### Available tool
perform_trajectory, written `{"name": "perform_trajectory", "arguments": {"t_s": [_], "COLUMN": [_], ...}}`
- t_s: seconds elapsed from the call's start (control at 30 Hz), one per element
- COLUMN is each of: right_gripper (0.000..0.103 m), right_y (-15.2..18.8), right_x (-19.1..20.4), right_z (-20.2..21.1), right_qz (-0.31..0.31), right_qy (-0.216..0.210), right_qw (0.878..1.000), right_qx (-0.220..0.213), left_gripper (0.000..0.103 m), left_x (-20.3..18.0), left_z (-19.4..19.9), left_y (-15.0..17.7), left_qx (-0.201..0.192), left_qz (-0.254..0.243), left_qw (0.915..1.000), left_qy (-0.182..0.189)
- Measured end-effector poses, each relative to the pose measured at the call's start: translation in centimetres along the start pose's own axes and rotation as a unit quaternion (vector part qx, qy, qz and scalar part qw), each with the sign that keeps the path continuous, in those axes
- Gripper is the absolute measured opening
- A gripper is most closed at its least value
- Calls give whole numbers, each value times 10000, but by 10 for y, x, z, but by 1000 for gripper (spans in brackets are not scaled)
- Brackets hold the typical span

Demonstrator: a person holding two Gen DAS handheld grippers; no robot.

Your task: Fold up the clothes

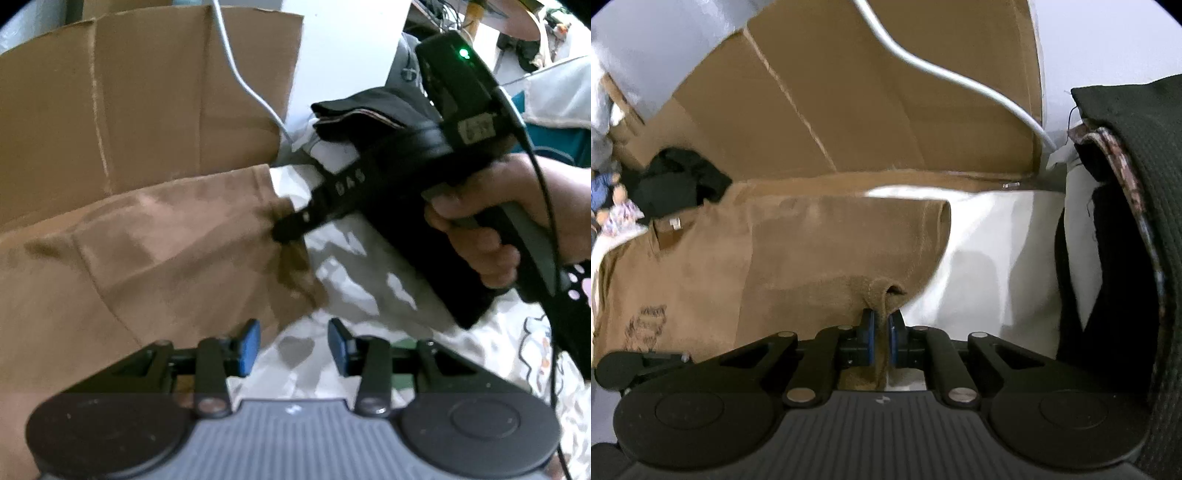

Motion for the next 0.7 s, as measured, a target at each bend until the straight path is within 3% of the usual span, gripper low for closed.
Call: {"name": "perform_trajectory", "arguments": {"t_s": [0.03, 0.07, 0.1, 0.17, 0.47, 0.6, 0.63, 0.67, 0.7], "right_gripper": [14, 23, 38, 46, 46, 46, 46, 46, 46], "right_y": [2, 4, 6, 8, 9, 7, 6, 6, 6], "right_x": [1, 1, 1, -2, -8, -13, -14, -16, -17], "right_z": [1, 3, 7, 15, 28, 28, 28, 28, 28], "right_qz": [95, 123, 136, 109, 186, 44, 1, -39, -74], "right_qy": [66, 80, 61, -34, -234, -276, -282, -289, -297], "right_qw": [9999, 9999, 9999, 9999, 9995, 9996, 9996, 9996, 9995], "right_qx": [48, 61, 52, -29, -39, 5, 15, 22, 26], "left_gripper": [43, 43, 43, 43, 43, 42, 34, 18, 12], "left_x": [-2, -3, -5, -7, -4, -3, -3, -3, -3], "left_z": [-2, -5, -7, -13, -29, -42, -46, -47, -47], "left_y": [-1, -2, -3, -4, -9, -10, -11, -11, -12], "left_qx": [8, 19, 29, 84, 226, 459, 517, 525, 519], "left_qz": [-40, -82, -123, -196, -401, -458, -493, -508, -497], "left_qw": [10000, 10000, 9999, 9998, 9989, 9978, 9973, 9970, 9970], "left_qy": [-2, -5, -8, 18, -105, -119, -198, -243, -295]}}
Point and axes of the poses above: each gripper's, at about its wrist camera, not at the fingertips, and z roughly against the way its jaws point, x to its left, y to its underside, the point moved 3 cm from there along -z, roughly the way its jaws point, and after that the axes turned 11 degrees about y, right-handed, at the moved point
